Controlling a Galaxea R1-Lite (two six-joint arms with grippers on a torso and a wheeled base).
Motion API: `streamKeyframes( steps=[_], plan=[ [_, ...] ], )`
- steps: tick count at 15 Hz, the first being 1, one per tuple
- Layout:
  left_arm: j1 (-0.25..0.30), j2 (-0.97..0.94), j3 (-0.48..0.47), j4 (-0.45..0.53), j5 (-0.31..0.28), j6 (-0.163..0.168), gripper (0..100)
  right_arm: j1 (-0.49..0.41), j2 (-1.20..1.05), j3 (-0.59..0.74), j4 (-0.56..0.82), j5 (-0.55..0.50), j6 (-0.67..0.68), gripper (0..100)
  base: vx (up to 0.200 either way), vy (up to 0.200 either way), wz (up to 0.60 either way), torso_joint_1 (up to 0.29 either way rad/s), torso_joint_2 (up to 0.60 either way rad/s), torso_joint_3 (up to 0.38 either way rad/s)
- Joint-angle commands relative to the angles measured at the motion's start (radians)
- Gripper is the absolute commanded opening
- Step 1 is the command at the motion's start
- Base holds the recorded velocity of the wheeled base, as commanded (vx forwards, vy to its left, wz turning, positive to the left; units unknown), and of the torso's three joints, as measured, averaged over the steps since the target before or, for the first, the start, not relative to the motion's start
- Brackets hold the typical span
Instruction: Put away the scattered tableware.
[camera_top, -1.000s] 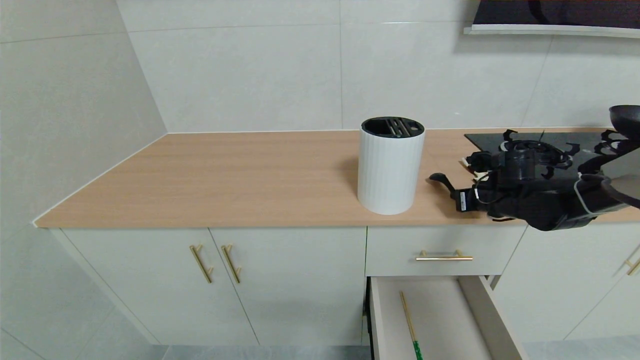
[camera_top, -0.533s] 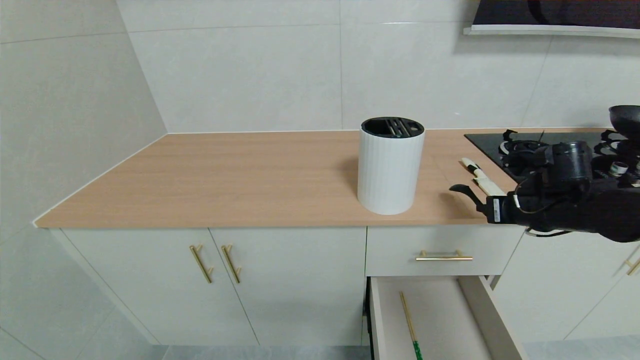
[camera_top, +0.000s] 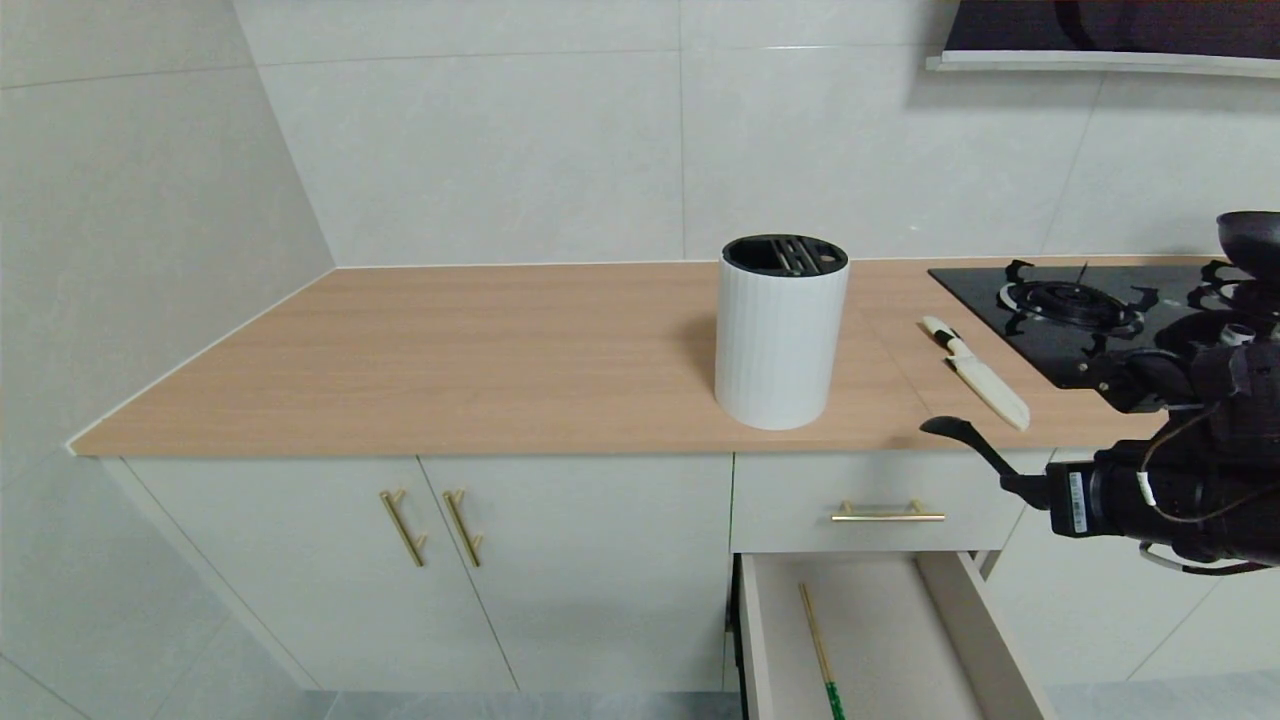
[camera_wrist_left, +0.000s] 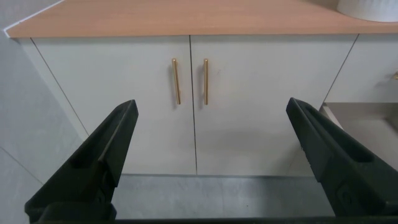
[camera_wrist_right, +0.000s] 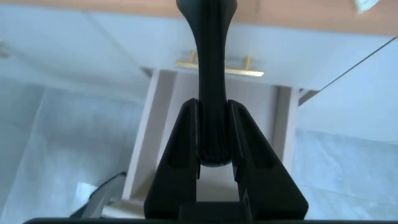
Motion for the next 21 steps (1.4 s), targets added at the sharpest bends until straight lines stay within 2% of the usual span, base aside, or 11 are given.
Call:
streamKeyframes(
  steps=[1, 8, 14, 18, 21],
  plan=[
    [0.0, 0.001, 0.0, 0.0, 0.001, -0.001, 100, 0.014, -0.03, 0.056, -0.002, -0.001, -0.004, 0, 0.0, 0.0, 0.0, 0.0, 0.0, 0.0],
    [0.0, 0.001, 0.0, 0.002, 0.001, 0.001, 100, 0.015, -0.015, 0.138, -0.108, 0.001, -0.004, 0, 0.0, 0.0, 0.0, 0.0, 0.0, 0.0],
    [0.0, 0.001, 0.0, 0.0, 0.001, 0.001, 100, 0.017, 0.042, 0.153, -0.118, 0.002, -0.025, 0, 0.0, 0.0, 0.0, 0.0, 0.0, 0.0],
    [0.0, 0.001, 0.0, 0.0, 0.001, -0.001, 100, 0.015, 0.08, 0.185, -0.206, 0.001, -0.027, 0, 0.0, 0.0, 0.0, 0.0, 0.0, 0.0],
    [0.0, 0.001, 0.0, 0.0, 0.001, -0.001, 100, 0.015, 0.085, 0.19, -0.212, 0.001, -0.027, 0, 0.0, 0.0, 0.0, -0.149, 0.32, 0.188]
  ],
)
